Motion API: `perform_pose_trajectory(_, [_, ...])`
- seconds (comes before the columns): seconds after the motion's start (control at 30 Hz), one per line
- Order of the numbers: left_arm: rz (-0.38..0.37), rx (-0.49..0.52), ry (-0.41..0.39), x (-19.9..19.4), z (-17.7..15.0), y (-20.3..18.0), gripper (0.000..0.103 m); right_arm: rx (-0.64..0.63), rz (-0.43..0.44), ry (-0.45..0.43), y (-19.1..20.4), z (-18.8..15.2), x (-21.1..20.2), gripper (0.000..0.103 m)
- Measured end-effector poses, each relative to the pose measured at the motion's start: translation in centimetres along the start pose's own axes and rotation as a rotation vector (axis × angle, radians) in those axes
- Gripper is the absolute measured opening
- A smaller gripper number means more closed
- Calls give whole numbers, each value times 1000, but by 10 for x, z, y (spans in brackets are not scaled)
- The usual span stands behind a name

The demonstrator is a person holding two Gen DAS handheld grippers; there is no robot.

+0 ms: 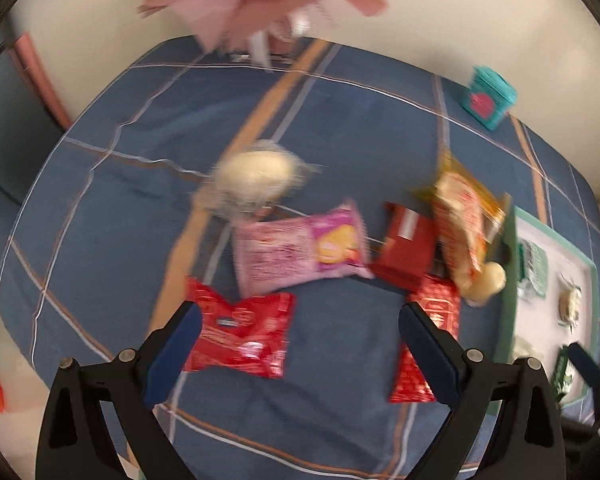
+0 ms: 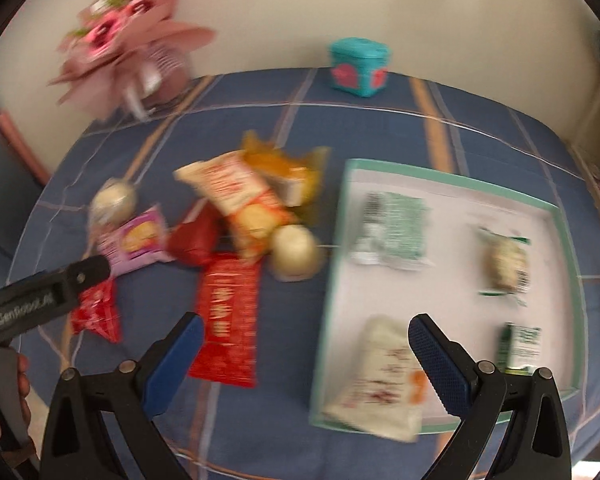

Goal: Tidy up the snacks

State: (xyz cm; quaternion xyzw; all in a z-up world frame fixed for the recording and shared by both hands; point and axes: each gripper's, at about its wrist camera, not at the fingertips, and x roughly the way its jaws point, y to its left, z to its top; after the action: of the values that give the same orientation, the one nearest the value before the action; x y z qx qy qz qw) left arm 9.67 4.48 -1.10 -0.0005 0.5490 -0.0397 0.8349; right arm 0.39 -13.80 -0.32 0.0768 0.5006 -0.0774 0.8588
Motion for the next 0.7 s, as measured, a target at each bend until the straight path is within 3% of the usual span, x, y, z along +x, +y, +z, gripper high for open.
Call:
perform_pose_trajectory(0.23, [16, -87, 7, 11, 0, 30, 99, -62, 23, 30, 42, -3, 18, 103])
perform_pose_trajectory(0.7, [-15, -137, 155, 59, -17, 41, 98, -149, 8, 91, 76, -12, 62, 100])
